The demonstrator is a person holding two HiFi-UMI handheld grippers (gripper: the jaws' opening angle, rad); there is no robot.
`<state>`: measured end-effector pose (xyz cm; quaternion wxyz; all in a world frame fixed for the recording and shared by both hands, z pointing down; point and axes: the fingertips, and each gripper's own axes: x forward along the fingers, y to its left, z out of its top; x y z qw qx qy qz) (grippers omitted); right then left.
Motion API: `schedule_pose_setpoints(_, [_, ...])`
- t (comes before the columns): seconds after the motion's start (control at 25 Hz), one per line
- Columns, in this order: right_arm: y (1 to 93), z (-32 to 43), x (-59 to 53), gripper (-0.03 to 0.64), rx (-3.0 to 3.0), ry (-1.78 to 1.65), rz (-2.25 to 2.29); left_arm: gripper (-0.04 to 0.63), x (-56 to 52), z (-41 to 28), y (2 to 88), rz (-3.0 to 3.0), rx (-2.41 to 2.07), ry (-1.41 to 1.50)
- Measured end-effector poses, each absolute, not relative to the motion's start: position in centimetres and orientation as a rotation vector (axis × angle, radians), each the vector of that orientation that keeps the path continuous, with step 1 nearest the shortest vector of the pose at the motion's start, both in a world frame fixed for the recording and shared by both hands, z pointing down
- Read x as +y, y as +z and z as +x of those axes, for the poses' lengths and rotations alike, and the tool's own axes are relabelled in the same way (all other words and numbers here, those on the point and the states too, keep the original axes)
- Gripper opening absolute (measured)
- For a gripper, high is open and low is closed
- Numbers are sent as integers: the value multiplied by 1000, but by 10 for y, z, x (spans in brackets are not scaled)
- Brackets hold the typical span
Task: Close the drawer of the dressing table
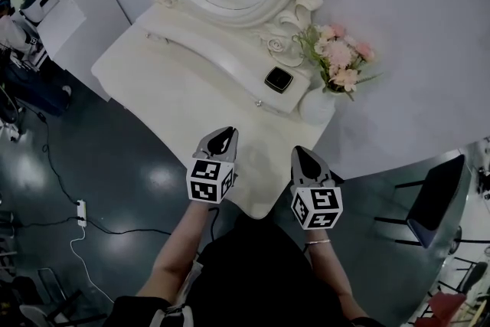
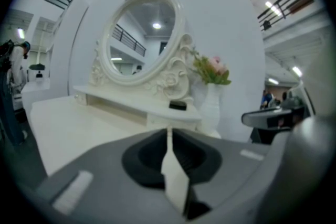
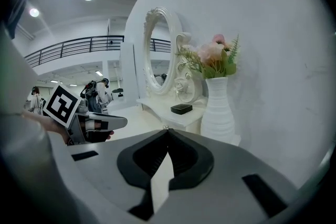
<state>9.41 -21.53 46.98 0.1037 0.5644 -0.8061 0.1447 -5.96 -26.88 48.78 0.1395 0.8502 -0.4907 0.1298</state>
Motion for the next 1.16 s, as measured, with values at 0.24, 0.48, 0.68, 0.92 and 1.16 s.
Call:
schedule_pose_setpoints(0.24, [468,95,-214,3,-2359,393,1670,32,-264,-60,486,2460,-1411,365])
schedule_pose_setpoints(0.48, [467,96,-214,4,-2365,401,1680,32,-262,-58,484,2472,-1403,367])
schedule_pose_setpoints(0.68, [469,97,-214,3,-2362,404,1679,32,-261,-57,484,2476,-1402,361])
schedule_pose_setpoints(0.92, [469,97,-215,5,-2371,404,1669,32,-260,-60,483,2466,-1417,353])
schedule_pose_setpoints(1.16, [470,99,-217,5,-2363,419,1683,32,-261,-58,483,2474,-1405,357])
